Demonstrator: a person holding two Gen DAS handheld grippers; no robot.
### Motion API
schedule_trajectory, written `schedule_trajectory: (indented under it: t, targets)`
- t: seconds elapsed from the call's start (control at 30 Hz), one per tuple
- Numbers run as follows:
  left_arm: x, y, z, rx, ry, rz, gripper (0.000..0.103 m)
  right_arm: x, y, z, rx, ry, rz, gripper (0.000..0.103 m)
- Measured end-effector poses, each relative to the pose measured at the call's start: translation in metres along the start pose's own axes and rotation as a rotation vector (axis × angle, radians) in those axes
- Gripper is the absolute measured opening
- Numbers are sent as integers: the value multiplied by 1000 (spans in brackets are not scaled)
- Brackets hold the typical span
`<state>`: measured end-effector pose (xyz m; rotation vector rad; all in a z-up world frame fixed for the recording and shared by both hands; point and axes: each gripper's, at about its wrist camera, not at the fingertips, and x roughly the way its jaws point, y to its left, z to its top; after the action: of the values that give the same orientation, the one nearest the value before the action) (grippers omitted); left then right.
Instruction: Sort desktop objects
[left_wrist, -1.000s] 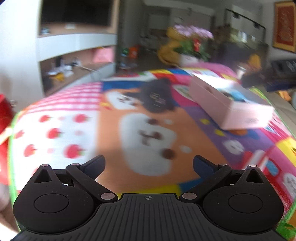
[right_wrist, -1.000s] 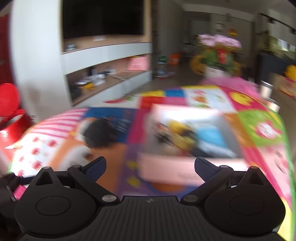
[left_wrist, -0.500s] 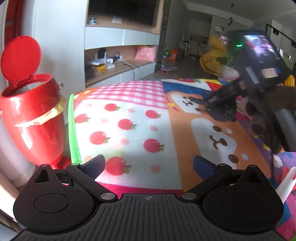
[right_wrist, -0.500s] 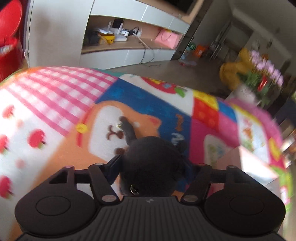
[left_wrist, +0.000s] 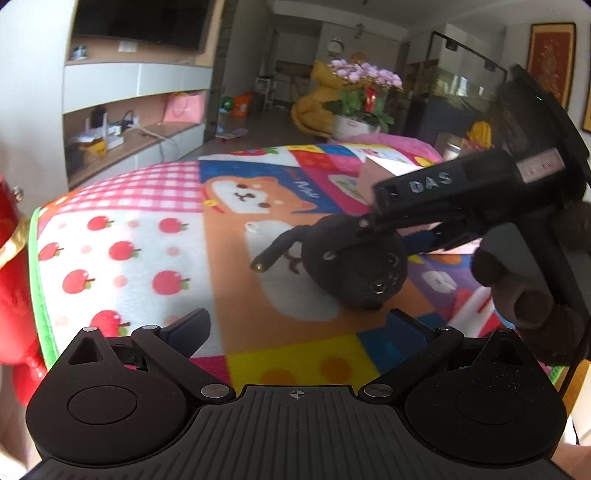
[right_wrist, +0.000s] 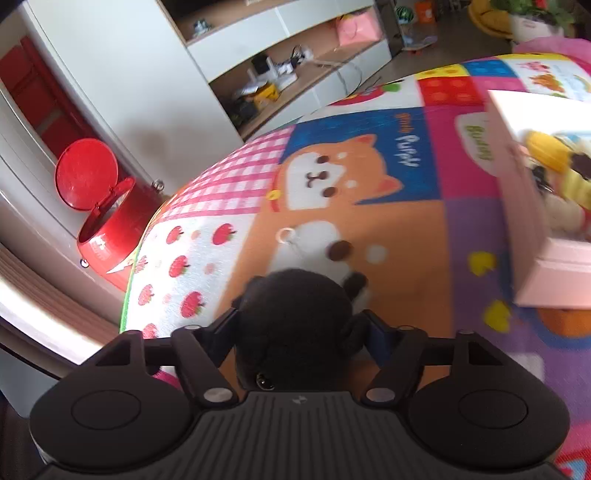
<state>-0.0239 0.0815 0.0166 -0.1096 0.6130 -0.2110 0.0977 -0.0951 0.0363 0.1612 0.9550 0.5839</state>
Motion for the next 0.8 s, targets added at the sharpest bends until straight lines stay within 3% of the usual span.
schedule_trajectory:
  t: [0.13, 0.33, 0.6, 0.67, 0.8]
  targets:
    - [7, -11, 0, 13, 30, -2, 103, -32, -20, -15, 0, -88, -74, 84]
    - [25, -28, 0, 23, 92, -28, 103, -82, -49, -29, -8, -235, -309, 85]
    - [17, -49, 0, 88, 119, 8, 103, -142, -73, -77, 12, -215, -278, 82]
    - [7, -49, -1, 100, 126, -29, 103, -146, -78, -92, 31, -188, -256, 71]
    - [-8, -53, -10, 99, 192, -190, 103, -142, -78, -116, 24, -205, -325, 70]
